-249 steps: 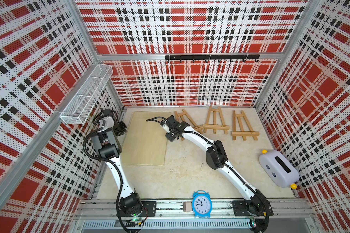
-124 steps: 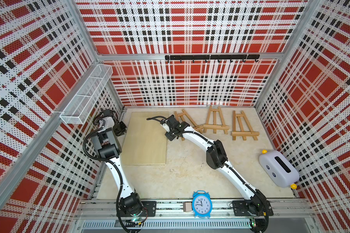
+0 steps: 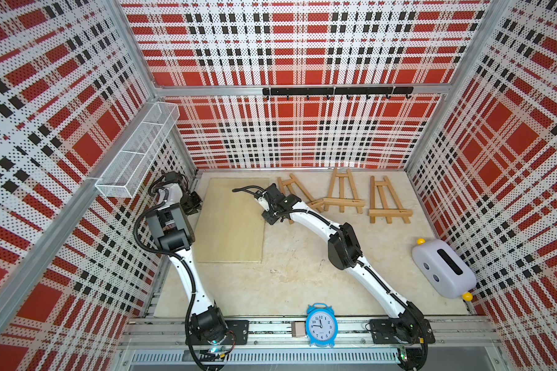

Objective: Disassemble the easel
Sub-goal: Adjust the drawing board.

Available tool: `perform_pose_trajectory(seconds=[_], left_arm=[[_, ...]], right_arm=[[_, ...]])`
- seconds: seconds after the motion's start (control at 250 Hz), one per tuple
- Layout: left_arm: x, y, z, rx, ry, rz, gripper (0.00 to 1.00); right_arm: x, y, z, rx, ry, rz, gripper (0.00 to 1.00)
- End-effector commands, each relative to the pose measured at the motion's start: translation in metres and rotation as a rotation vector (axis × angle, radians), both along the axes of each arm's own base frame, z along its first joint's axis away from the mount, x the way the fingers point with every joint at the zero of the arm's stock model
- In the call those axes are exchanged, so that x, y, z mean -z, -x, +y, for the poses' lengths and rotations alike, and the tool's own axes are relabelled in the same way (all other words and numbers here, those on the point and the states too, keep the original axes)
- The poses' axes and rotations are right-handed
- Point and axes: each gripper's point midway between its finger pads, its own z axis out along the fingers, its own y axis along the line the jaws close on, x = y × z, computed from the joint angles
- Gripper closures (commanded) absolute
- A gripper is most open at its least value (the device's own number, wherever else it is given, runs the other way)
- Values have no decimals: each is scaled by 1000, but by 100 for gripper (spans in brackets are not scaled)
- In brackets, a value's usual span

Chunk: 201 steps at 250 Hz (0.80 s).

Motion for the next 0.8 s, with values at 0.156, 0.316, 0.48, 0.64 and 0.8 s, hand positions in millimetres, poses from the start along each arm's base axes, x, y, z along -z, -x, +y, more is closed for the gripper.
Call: perform_pose_trajectory(seconds=[0.156,0.316,0.48,0.64,0.8], left_arm=[[14,1,-38,72,93,50,77],[13,4,-40,74,101,51,77],[13,9,-43,76,106,63,77],[14,14,-46,77,107,67,77],[14,16,-48,72,110,64,77]], right_arm=[[26,34,6,-51,67,72,74],[29,35,4,-45,77,79,74],[28,31,2,-14,50,99,74],[18,23,1,9,22,88,73],[14,20,0,-2,26,72,73]])
